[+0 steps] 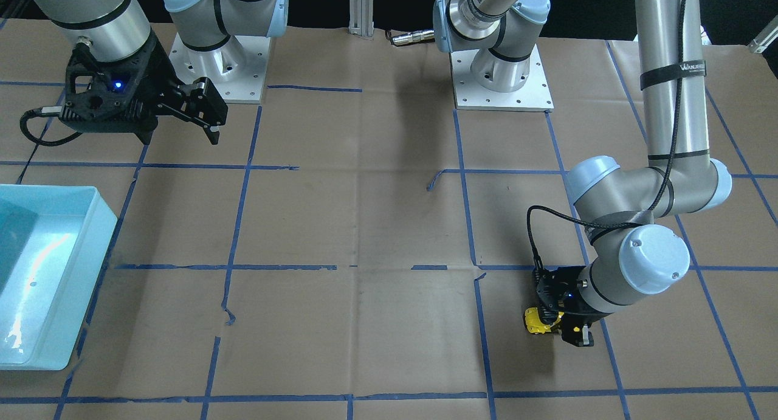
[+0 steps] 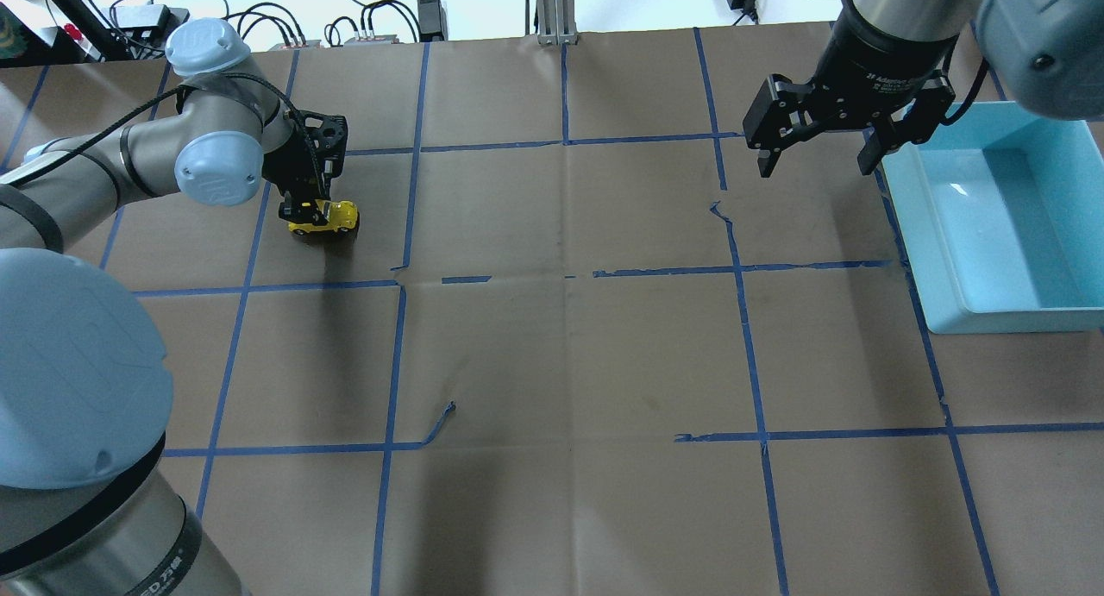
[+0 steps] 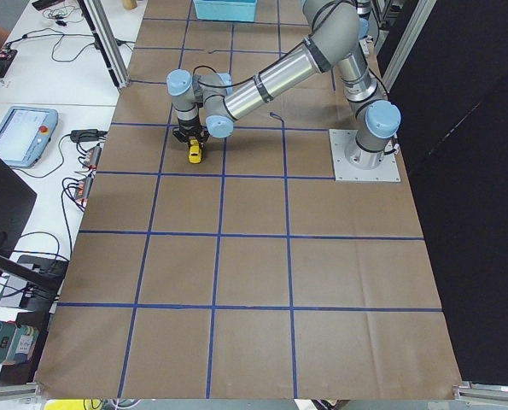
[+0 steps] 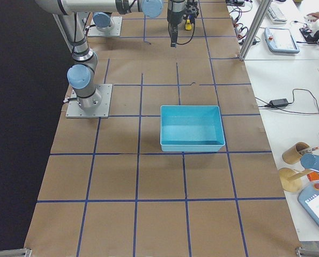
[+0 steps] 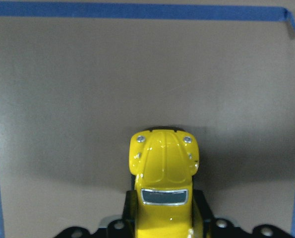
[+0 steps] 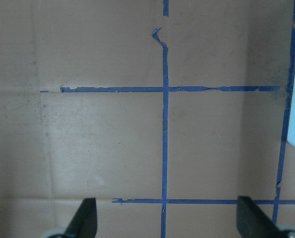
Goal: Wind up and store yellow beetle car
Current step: 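Drag the car back again toward the robot with the left gripper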
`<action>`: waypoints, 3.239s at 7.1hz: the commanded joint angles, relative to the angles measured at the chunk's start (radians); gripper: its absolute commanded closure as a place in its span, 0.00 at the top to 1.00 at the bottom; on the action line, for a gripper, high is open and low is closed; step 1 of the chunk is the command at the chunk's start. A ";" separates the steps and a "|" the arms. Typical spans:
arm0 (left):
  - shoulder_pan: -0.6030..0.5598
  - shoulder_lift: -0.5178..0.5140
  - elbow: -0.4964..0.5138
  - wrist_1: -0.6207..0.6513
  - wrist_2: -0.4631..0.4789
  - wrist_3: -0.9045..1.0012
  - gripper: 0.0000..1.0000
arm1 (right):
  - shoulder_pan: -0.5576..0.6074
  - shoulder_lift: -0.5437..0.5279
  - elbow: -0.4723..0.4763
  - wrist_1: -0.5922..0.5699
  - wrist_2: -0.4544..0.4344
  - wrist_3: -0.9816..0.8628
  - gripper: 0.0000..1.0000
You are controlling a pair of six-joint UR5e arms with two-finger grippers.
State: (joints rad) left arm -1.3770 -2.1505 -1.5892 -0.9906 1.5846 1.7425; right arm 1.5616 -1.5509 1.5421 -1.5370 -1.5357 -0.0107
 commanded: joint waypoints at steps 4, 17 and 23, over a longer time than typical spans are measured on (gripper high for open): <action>0.021 0.000 0.000 0.000 0.000 0.034 0.00 | 0.000 -0.001 0.000 0.000 0.000 0.000 1.00; 0.095 -0.002 0.000 0.000 0.002 0.134 0.00 | 0.000 0.002 -0.002 0.002 0.002 0.000 1.00; 0.096 -0.002 0.000 0.000 0.002 0.135 0.00 | 0.000 0.003 0.001 0.000 0.002 0.000 1.00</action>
State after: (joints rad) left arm -1.2812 -2.1522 -1.5892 -0.9909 1.5861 1.8771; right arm 1.5616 -1.5484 1.5407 -1.5359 -1.5340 -0.0107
